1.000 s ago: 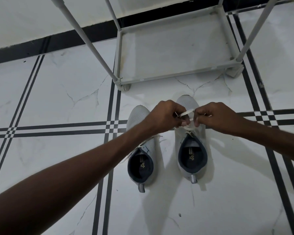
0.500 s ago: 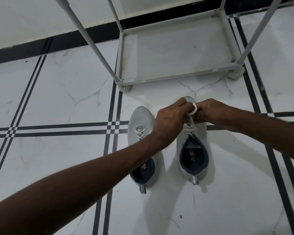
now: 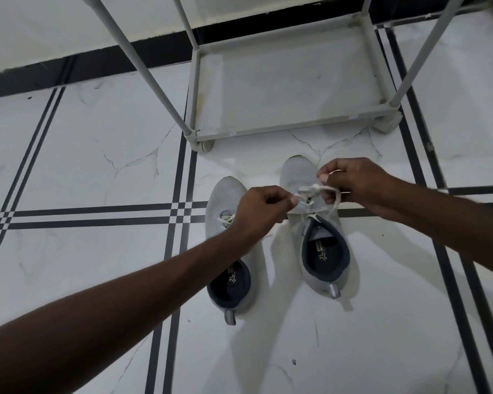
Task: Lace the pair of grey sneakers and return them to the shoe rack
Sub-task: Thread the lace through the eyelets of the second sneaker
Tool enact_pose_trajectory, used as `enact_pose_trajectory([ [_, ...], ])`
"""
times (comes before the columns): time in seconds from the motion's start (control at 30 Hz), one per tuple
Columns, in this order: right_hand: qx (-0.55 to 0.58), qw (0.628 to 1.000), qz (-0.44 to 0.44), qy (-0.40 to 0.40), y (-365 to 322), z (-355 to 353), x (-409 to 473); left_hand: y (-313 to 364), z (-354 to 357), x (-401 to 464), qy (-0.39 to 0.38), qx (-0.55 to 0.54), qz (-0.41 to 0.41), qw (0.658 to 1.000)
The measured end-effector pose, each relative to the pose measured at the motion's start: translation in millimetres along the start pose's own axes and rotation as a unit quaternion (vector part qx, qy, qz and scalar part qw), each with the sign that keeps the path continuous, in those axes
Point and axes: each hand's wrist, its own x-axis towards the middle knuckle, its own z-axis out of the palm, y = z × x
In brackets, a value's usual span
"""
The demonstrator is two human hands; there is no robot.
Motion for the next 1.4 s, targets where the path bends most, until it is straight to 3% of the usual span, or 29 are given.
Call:
enact_pose_trajectory([
  [0.1, -0.030, 0.999, -0.010, -0.044, 3, 5, -3, 12, 5, 5, -0.063, -0.038, -0.057, 0.996],
  [0.2, -0.077, 0.993, -0.061, -0.066, -4, 9, -9, 22, 10, 12, -0.059, -0.069, -0.072, 0.993],
  [0.37, -0.196, 0.969, -0.138, 0.068, -19, 8, -6, 27, 5, 19, 0.000, -0.098, -0.094, 0.991],
  [0.47, -0.261, 0.950, -0.151, 0.078, -27, -5, -3, 22, -3, 16, 0.024, -0.114, -0.143, 0.983],
  [0.53, -0.389, 0.910, -0.142, 0.029, -29, -19, 0, 15, -9, 17, 0.041, -0.105, -0.159, 0.981],
  [0.6, -0.524, 0.843, -0.123, -0.003, -19, -30, 4, 11, -14, 18, 0.059, -0.086, -0.178, 0.978],
  [0.73, -0.652, 0.755, -0.073, 0.017, 13, -44, 6, 8, -28, 20, 0.037, -0.004, -0.205, 0.978],
  [0.8, -0.680, 0.730, -0.070, 0.011, 24, -43, 5, 6, -31, 19, 0.006, 0.017, -0.178, 0.984],
  [0.87, -0.681, 0.720, -0.131, 0.002, 33, -35, 4, 0, -22, 14, 0.002, 0.107, -0.076, 0.991],
  [0.9, -0.659, 0.734, -0.165, -0.002, 37, -27, 2, -3, -15, 11, 0.017, 0.189, 0.009, 0.982],
  [0.97, -0.588, 0.783, -0.200, -0.033, 40, -8, -4, -8, 4, 3, 0.025, 0.311, 0.186, 0.932],
  [1.03, -0.533, 0.813, -0.230, -0.036, 41, 5, -8, -16, 19, 5, -0.020, 0.357, 0.250, 0.900],
  [1.23, -0.407, 0.896, -0.180, -0.001, 36, -2, -4, -10, 20, 23, -0.044, 0.326, 0.160, 0.931],
  [1.33, -0.250, 0.964, -0.089, -0.030, 36, -1, -3, -5, 14, 24, -0.074, 0.274, 0.121, 0.951],
  [1.4, -0.222, 0.972, -0.064, -0.039, 36, 0, -3, -1, 12, 25, -0.079, 0.274, 0.113, 0.952],
])
